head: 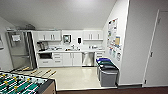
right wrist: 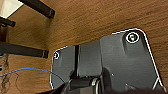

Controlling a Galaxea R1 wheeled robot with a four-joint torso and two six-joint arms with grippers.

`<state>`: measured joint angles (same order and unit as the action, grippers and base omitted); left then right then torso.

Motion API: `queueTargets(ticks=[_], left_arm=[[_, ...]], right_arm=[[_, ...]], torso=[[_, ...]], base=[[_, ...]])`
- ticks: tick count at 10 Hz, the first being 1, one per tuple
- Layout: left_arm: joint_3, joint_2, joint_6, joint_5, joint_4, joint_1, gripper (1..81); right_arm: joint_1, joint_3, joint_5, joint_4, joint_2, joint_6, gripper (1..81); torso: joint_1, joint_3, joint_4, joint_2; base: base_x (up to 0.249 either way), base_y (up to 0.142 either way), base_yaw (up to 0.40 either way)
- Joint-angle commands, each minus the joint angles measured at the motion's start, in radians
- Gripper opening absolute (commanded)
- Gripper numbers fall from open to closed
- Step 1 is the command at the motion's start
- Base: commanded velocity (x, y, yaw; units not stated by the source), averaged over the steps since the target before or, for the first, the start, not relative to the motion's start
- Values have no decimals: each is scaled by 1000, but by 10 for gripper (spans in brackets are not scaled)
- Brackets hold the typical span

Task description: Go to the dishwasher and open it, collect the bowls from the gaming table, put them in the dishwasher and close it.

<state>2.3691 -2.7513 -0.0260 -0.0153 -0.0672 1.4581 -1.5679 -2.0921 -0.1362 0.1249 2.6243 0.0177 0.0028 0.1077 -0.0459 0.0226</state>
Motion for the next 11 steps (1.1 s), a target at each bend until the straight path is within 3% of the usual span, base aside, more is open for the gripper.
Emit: queueTargets(ticks=[1,11], left_arm=[[-8,16,-5,-40,-5,-74,811],[-4,15,-5,-40,0,-74,811]], right_arm=[[70,12,44,-14,-22,4,811],[67,12,44,-14,-22,4,811]], torso=[[0,0,0,0],[0,0,0,0]], base=[[227,0,0],[239,0,0]])
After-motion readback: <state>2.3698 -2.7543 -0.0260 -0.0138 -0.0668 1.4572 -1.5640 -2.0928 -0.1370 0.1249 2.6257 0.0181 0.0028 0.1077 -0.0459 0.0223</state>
